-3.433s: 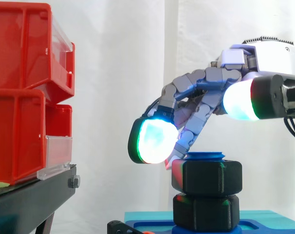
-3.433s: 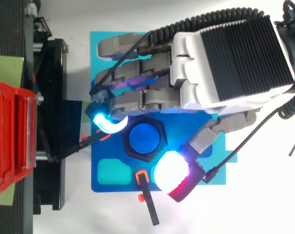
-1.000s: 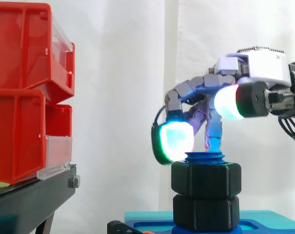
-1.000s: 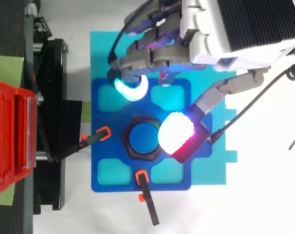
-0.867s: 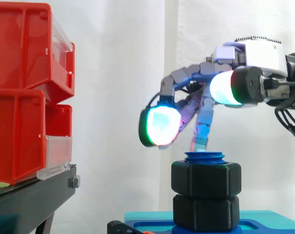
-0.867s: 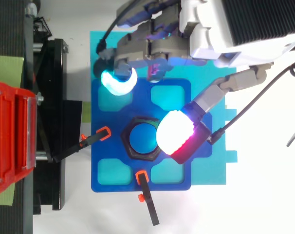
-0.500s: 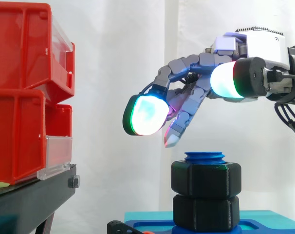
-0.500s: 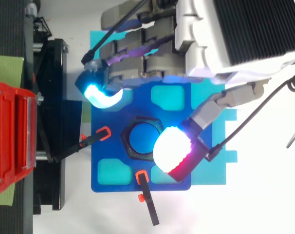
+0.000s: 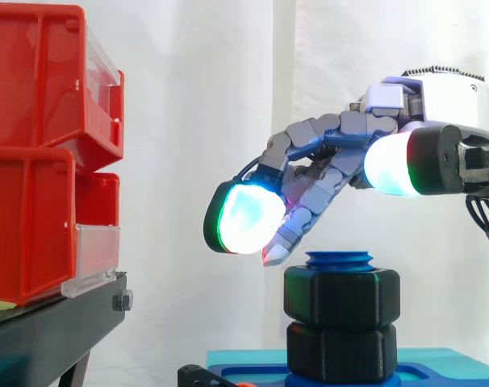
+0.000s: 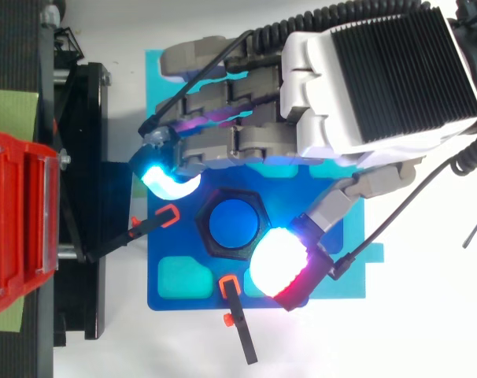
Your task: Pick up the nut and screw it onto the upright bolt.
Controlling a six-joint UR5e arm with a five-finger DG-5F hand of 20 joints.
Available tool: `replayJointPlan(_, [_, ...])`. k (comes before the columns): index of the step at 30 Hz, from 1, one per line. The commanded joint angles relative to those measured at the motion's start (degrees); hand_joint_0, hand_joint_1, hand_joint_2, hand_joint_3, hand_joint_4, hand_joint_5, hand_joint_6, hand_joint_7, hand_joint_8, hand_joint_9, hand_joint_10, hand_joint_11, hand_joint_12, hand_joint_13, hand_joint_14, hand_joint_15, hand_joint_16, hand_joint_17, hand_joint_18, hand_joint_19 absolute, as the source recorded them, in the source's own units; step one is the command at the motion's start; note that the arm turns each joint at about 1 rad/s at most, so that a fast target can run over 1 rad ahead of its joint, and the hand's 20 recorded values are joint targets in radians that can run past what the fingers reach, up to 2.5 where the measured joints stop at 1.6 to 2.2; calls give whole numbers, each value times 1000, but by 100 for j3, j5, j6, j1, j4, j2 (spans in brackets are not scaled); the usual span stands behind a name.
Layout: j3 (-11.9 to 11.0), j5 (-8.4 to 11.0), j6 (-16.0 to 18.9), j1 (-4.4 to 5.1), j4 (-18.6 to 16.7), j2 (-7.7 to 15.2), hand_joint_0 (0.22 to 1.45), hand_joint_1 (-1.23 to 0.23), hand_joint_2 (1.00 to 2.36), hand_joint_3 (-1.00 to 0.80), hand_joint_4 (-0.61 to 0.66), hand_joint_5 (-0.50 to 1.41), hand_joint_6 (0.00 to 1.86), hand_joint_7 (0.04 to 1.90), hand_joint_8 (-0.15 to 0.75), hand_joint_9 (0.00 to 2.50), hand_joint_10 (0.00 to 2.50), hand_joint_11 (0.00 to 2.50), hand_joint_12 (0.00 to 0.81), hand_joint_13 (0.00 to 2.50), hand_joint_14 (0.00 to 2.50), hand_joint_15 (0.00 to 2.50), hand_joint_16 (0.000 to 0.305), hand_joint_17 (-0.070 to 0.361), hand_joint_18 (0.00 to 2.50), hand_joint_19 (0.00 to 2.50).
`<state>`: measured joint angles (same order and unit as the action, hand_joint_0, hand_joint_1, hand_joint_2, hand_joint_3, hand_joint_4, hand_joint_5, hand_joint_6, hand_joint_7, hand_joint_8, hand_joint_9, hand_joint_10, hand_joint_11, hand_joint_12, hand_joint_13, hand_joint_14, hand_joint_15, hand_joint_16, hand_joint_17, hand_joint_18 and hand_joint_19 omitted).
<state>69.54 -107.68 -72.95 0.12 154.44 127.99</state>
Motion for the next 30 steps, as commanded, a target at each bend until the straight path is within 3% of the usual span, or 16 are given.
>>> replayJointPlan(1, [7, 1, -9, -3, -2, -2, 482, -306, 1000, -500, 190, -125, 502, 699, 232, 829, 0, 0, 313, 500, 0, 0, 38, 85, 130, 0])
replayJointPlan(14, [121, 45, -18, -12, -28, -2, 479, -288, 1000, -500, 203, -111, 502, 741, 240, 784, 0, 0, 315, 447, 0, 0, 38, 85, 47, 0])
replayJointPlan(19, [226, 36, -18, -12, -72, -2, 490, -286, 1000, -500, 256, -73, 504, 886, 248, 831, 0, 0, 311, 486, 0, 0, 36, 82, 85, 0])
replayJointPlan(24, [385, 54, -9, 5, -389, -2, 499, -292, 1000, -500, 275, -45, 504, 980, 249, 876, 0, 0, 308, 527, 0, 0, 35, 79, 119, 0])
replayJointPlan(30, [411, 63, 0, -12, -441, 7, 509, -295, 1000, -500, 241, -10, 505, 1100, 257, 939, 0, 0, 297, 569, 0, 0, 34, 76, 164, 0])
